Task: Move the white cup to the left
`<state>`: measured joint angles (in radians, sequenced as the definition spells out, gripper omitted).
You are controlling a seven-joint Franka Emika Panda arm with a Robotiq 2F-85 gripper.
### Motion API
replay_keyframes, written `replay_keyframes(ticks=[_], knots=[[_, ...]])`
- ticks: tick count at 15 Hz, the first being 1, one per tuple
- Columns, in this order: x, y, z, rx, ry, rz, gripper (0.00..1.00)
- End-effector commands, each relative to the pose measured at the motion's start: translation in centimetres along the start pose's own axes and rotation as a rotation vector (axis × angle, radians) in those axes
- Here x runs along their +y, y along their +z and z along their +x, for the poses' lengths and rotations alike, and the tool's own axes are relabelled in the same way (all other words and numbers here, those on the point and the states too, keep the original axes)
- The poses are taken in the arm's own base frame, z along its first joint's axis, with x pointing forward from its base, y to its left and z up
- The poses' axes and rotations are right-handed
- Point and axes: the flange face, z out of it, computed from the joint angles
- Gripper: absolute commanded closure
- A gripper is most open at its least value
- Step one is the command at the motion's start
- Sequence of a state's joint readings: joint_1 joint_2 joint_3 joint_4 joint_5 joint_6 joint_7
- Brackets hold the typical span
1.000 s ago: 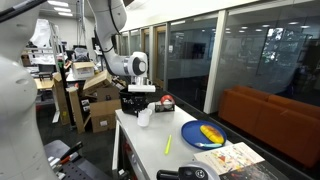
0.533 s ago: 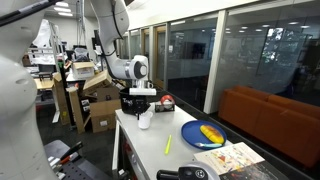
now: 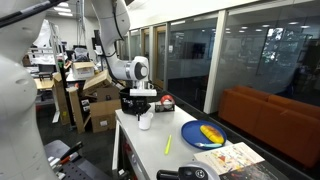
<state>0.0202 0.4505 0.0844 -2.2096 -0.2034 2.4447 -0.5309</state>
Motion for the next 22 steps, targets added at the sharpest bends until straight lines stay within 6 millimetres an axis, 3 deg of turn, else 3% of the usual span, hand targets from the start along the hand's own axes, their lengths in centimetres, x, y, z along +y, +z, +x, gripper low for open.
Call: replay_keyframes(ticks=[1,6,7,8,10,14,17,20,22], knots=[[0.4,0.6,0.2,-0.005,0.003,-0.021,0.99],[0.3,1.0,0.1,-0.017,0.01,-0.035,0.99],[0.3,1.0,0.1,-0.021,0.013,-0.039,0.96],[0.3,1.0,0.1,-0.023,0.02,-0.047,0.71],[0.2,1.0,0.1,-0.029,0.028,-0.062,0.68],[0.3,0.5,0.0,-0.053,0.076,-0.093,0.41],[1.0,-2.1,-0.6,-0.034,0.155,-0.124,0.19],[2.4,-6.8,-1.9,0.014,0.24,-0.162,0.01],[3.0,-9.8,-2.9,0.039,0.281,-0.197,0.0]])
